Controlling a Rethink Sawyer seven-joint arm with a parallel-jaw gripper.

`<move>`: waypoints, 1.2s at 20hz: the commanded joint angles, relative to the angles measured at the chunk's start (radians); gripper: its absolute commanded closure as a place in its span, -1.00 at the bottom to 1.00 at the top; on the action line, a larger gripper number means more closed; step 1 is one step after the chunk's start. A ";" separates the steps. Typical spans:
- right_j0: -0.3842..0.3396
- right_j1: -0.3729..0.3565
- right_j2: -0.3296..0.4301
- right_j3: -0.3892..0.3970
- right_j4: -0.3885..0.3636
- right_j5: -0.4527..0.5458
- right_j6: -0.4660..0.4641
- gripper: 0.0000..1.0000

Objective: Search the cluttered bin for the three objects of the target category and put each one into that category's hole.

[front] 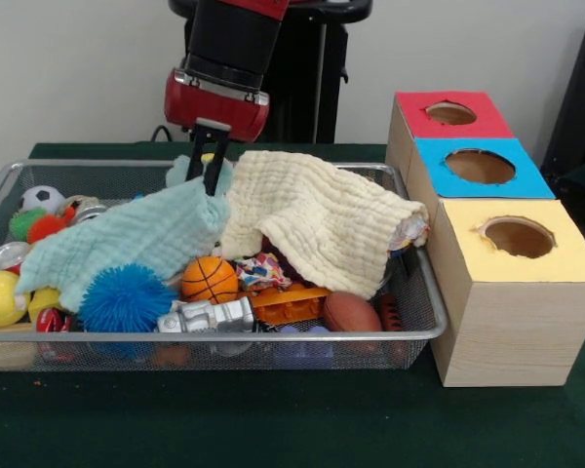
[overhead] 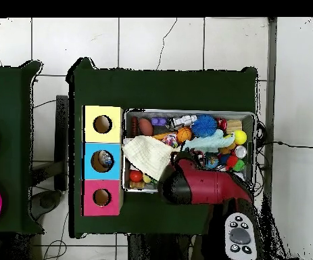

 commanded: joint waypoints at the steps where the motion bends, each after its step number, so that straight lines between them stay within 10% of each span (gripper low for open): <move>1: -0.030 0.033 0.126 0.044 0.084 0.087 0.159 1.00; 8: -0.103 0.097 0.248 0.128 0.129 0.009 0.182 1.00; 24: 0.077 0.091 0.136 0.207 0.304 -0.038 0.307 1.00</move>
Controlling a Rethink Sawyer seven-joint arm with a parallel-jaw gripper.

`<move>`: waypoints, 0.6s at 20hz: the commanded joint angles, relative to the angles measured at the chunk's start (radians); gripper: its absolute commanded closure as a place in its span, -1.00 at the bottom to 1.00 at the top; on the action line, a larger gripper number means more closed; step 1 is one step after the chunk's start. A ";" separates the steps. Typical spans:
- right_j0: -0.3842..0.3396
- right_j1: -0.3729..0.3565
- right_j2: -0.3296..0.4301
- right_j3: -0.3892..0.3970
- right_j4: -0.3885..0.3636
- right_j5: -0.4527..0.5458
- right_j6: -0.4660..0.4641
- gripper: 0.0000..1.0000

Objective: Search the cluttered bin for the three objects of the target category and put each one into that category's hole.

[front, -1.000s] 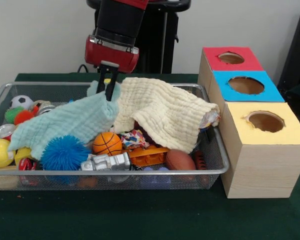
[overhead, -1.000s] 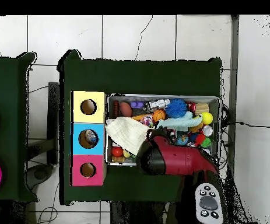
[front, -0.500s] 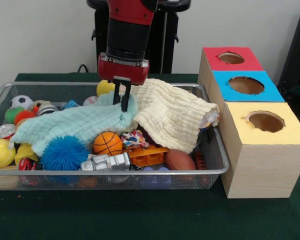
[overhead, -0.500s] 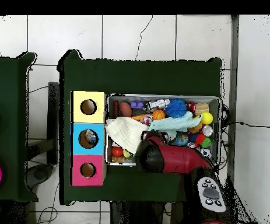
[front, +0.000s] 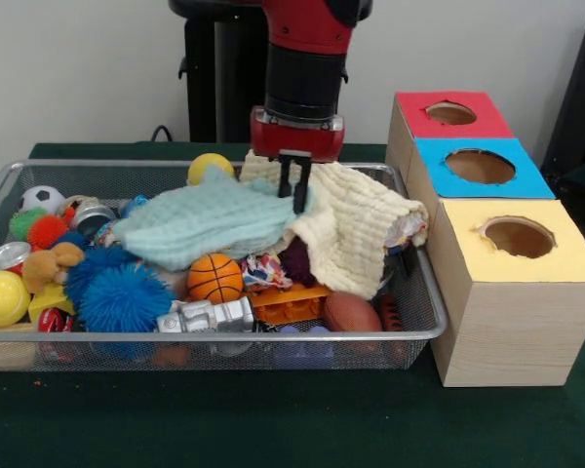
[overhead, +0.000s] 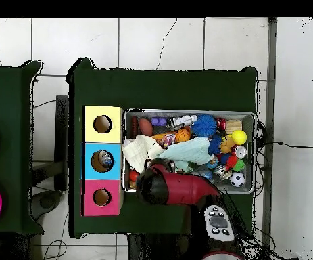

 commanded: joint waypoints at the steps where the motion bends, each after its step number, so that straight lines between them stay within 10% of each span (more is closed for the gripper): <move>1: 0.063 0.023 0.022 0.096 0.122 -0.037 0.312 1.00; 12: 0.097 0.034 -0.026 0.112 0.190 -0.069 0.286 1.00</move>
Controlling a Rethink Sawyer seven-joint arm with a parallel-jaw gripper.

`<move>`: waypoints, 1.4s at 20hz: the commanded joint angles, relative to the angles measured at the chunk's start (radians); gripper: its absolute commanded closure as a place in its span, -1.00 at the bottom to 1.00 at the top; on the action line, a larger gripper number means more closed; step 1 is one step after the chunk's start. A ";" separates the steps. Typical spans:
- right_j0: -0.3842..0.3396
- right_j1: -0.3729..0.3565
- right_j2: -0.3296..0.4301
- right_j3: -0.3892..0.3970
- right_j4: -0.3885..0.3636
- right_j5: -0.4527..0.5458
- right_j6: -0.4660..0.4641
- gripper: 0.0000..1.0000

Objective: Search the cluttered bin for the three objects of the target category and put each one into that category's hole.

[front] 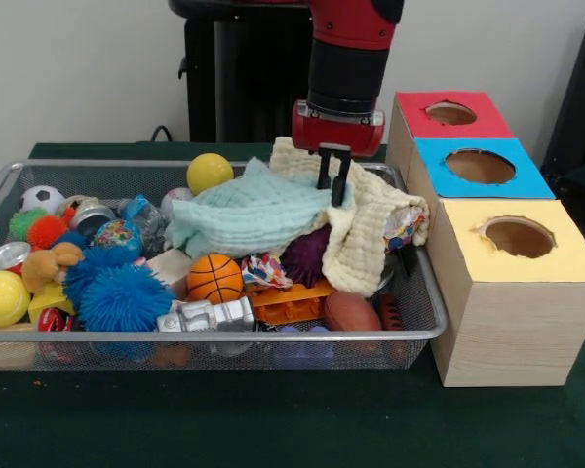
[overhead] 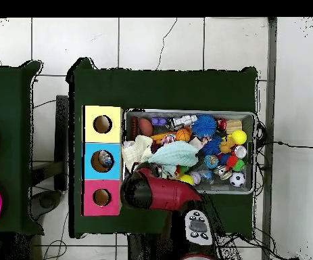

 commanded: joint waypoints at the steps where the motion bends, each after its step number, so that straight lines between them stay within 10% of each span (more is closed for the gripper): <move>1: -0.003 0.041 0.004 0.052 0.055 -0.036 0.242 1.00; 7: -0.046 0.095 -0.010 -0.022 0.013 -0.068 0.171 1.00; 8: -0.062 0.096 0.005 -0.026 0.002 -0.062 0.152 -1.00; 28: -0.020 -0.169 -0.084 0.000 0.014 0.177 0.121 -1.00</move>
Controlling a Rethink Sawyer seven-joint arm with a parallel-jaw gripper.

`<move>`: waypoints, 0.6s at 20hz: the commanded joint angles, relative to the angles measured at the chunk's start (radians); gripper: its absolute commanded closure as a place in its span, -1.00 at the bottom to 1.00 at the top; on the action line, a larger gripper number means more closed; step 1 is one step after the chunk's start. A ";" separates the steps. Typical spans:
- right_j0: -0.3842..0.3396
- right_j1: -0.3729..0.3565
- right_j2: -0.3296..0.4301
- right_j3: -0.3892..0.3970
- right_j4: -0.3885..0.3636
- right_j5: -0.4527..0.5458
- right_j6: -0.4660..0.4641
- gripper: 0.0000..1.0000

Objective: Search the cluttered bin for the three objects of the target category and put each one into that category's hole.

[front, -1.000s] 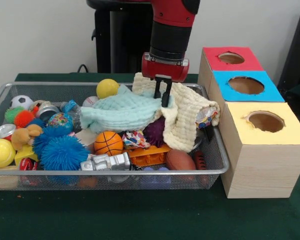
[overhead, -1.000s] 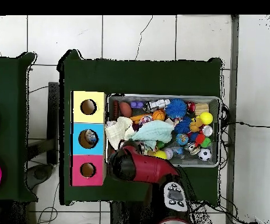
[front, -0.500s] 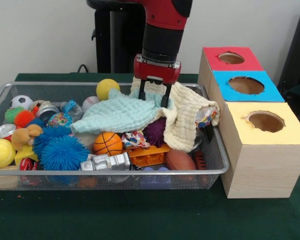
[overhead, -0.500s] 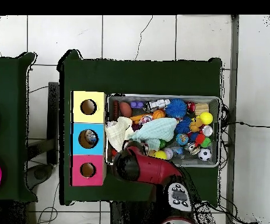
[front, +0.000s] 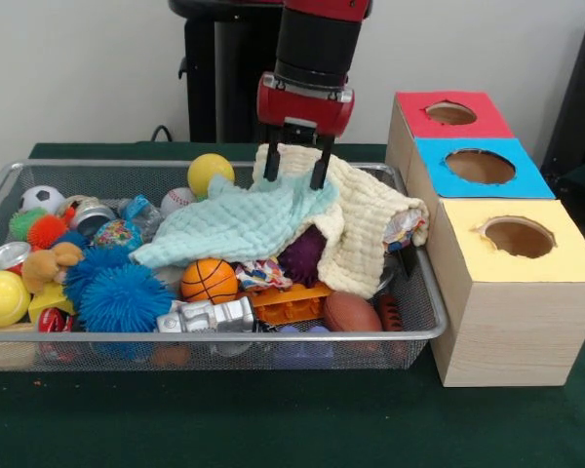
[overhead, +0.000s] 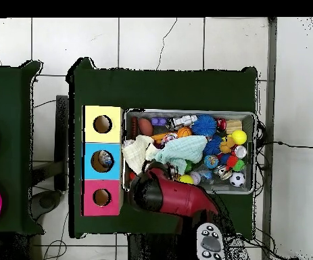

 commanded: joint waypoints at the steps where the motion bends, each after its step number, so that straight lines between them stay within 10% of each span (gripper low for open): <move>1: -0.010 -0.085 -0.023 -0.005 0.006 0.125 0.125 -1.00; 12: -0.174 -0.060 -0.007 -0.066 -0.184 0.151 -0.078 -1.00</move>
